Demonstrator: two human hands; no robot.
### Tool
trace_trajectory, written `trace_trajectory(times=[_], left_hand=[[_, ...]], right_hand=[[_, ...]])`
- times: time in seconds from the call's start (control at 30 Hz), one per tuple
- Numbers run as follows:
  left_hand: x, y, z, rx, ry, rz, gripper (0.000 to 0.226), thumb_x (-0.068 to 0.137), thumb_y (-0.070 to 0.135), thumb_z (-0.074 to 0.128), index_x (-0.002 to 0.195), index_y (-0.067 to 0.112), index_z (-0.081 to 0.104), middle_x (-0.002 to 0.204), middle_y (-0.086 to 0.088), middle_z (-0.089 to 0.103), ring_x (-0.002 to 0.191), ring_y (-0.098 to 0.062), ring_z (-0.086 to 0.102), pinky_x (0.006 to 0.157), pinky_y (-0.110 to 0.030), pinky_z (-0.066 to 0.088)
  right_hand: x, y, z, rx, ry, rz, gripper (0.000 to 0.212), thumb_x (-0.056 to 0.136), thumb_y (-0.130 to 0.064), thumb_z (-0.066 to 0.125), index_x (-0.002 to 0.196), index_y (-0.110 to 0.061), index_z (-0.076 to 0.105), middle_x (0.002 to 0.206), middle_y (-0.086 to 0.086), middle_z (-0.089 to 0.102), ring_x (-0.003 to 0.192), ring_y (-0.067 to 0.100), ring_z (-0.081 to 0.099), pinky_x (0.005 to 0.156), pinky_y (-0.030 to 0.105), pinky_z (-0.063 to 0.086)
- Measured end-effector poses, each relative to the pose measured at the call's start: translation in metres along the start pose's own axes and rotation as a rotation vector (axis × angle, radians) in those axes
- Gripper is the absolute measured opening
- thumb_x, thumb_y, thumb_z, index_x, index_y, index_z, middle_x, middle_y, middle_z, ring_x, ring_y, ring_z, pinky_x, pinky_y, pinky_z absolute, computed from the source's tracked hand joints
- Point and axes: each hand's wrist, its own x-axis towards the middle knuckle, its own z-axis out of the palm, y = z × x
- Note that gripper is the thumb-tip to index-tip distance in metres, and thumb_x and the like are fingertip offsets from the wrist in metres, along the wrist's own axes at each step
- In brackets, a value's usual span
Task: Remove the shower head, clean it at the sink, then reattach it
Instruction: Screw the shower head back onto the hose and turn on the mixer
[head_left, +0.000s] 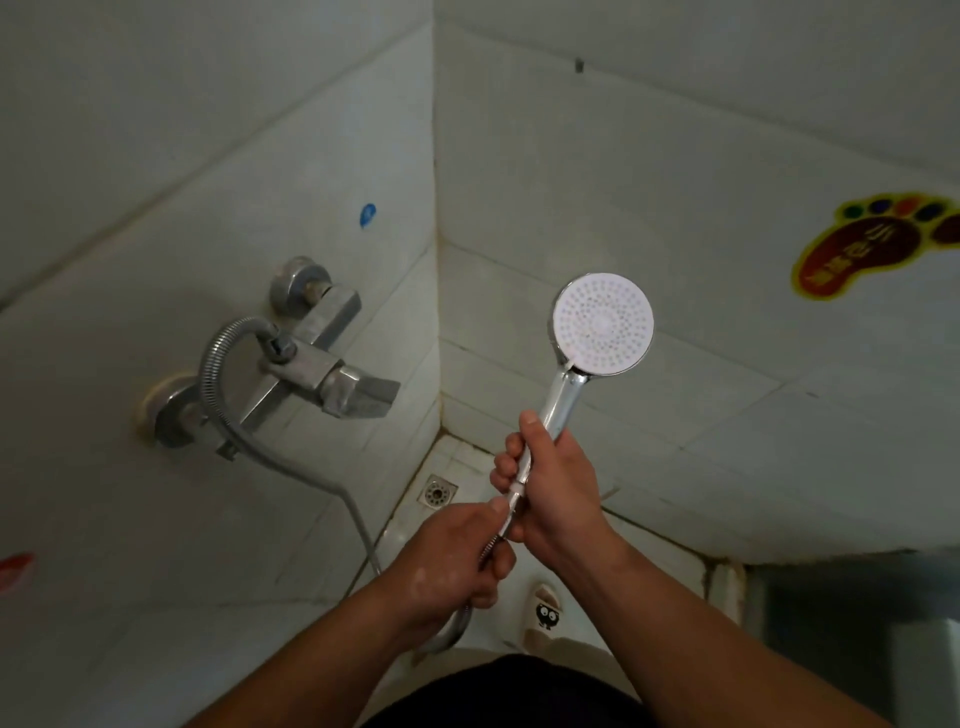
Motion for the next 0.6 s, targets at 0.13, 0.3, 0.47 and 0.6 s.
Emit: trace_trajectory(times=[0.13,0.3,0.47,0.6], left_hand=[[0.004,0.003,-0.002,-0.033,-0.007,0.032,0.038,0.107,0.030,0.045,0.089,0.002,0.065,0.063,-0.009,0.056,0.044,-0.013,0.037,0.050,-0.027,0.034],[0.013,0.003,0.008,0.115,0.133,0.118,0.041,0.107,0.031,0.046,0.088,0.003,0.069,0.066,-0.007,0.065,0.051,-0.016,0.052,0.055,-0.031,0.042],[0.020,0.006,0.019,0.289,0.287,0.203,0.026,0.102,0.025,0.059,0.085,0.005,0.063,0.069,-0.009,0.074,0.058,-0.024,0.071,0.060,-0.036,0.055],[0.026,0.012,0.021,0.244,0.305,0.200,0.027,0.100,0.026,0.063,0.081,0.006,0.062,0.067,-0.011,0.073,0.055,-0.024,0.068,0.058,-0.034,0.052]], right_hand=[[0.002,-0.002,-0.001,-0.059,-0.019,-0.040,0.025,0.103,-0.027,0.055,0.084,-0.012,0.048,0.059,0.003,0.055,0.050,0.015,0.049,0.048,0.029,0.042],[0.010,-0.005,0.000,-0.186,0.040,-0.125,0.028,0.104,-0.026,0.053,0.080,-0.011,0.054,0.058,0.002,0.060,0.054,0.018,0.055,0.052,0.032,0.045],[0.022,-0.008,0.003,-0.199,0.111,-0.171,0.025,0.104,-0.024,0.052,0.086,-0.007,0.056,0.058,0.000,0.062,0.061,0.020,0.063,0.064,0.036,0.054],[0.028,-0.011,0.003,-0.166,0.093,-0.160,0.027,0.104,-0.026,0.053,0.103,0.000,0.056,0.076,0.010,0.069,0.071,0.023,0.073,0.064,0.032,0.058]])
